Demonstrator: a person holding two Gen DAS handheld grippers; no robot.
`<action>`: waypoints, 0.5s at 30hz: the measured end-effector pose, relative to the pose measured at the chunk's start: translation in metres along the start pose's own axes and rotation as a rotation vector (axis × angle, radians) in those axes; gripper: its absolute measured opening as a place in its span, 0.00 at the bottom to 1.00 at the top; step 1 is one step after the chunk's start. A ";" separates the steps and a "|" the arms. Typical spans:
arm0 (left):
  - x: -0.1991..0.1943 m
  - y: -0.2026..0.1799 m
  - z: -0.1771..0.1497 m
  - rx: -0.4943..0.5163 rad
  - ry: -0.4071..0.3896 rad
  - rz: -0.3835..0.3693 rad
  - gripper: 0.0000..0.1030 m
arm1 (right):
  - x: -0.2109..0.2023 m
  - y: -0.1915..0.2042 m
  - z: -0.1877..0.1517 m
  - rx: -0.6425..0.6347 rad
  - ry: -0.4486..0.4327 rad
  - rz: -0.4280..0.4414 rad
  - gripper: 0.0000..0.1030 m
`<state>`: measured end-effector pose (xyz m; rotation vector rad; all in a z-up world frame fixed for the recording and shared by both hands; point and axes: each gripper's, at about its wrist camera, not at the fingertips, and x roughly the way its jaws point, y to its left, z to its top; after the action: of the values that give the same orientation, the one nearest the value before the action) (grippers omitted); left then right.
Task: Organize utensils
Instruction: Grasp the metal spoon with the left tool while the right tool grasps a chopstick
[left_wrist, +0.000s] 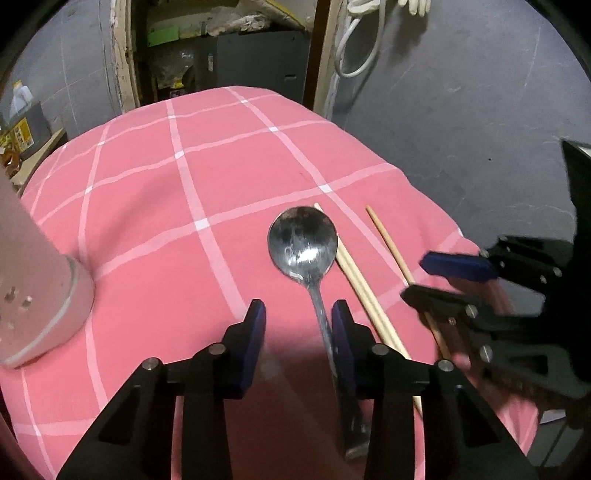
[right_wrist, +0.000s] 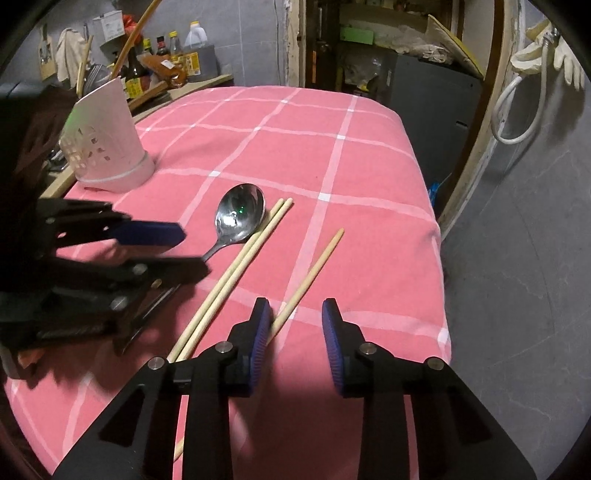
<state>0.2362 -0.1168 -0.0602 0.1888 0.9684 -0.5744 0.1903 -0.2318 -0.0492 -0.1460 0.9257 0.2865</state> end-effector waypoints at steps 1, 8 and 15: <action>0.003 -0.001 0.004 -0.003 0.008 0.005 0.30 | 0.000 -0.001 -0.001 0.008 -0.002 0.006 0.26; 0.014 -0.007 0.017 0.010 0.011 0.037 0.31 | -0.001 -0.004 -0.001 0.043 -0.016 0.014 0.25; 0.019 -0.007 0.023 -0.003 -0.007 0.030 0.40 | 0.010 -0.007 0.006 0.073 -0.016 0.001 0.25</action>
<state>0.2567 -0.1391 -0.0621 0.1980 0.9579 -0.5458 0.2020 -0.2351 -0.0535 -0.0762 0.9186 0.2541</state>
